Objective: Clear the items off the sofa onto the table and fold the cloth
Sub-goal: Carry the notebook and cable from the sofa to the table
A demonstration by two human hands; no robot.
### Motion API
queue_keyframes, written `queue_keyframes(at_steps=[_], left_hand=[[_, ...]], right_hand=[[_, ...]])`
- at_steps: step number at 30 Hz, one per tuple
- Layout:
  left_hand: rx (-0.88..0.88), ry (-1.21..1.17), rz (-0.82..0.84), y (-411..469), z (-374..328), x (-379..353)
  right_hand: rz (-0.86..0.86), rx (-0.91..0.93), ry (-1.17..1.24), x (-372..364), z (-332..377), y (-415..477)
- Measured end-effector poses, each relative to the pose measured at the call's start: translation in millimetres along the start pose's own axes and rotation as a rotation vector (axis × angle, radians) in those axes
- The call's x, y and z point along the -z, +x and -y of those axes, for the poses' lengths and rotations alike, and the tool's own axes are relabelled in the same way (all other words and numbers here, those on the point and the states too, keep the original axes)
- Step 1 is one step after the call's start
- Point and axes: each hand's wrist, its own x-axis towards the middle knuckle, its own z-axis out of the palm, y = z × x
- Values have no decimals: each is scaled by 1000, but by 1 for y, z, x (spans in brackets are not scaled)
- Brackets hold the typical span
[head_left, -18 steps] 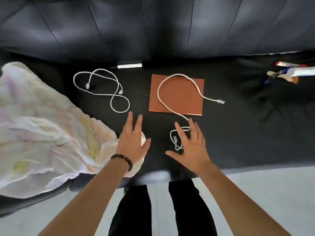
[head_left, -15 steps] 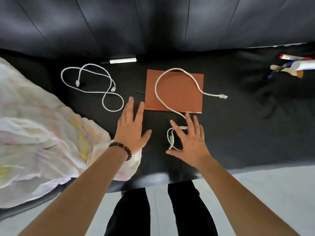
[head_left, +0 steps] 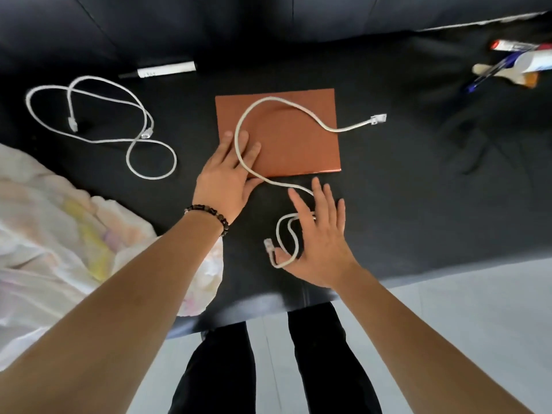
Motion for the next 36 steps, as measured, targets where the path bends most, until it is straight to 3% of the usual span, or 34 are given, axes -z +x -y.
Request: queue_keyframes(at_steps=[3, 7, 9, 13, 17, 22, 25, 36], left_hand=[[15, -20, -40, -3, -4, -1], [20, -52, -74, -6, -8, 5], [22, -50, -74, -12, -11, 8], [53, -87, -42, -30, -24, 29], [75, -178, -86, -57, -42, 70], [336, -343, -4, -106, -65, 137], [465, -415, 12, -142, -75, 184], [425, -856, -131, -242, -108, 405]], right_hand=[[23, -16, -96, -7, 2, 3], [-86, -20, -141, -9, 2, 5], [-154, -55, -42, -4, 3, 3], [-83, -236, 155, 29, 6, -11], [-160, -356, 381, 76, 15, -39], [-345, -392, 835, 143, 60, -81], [-448, -430, 912, 177, 92, -108], [-896, -702, 984, 260, 215, -299]])
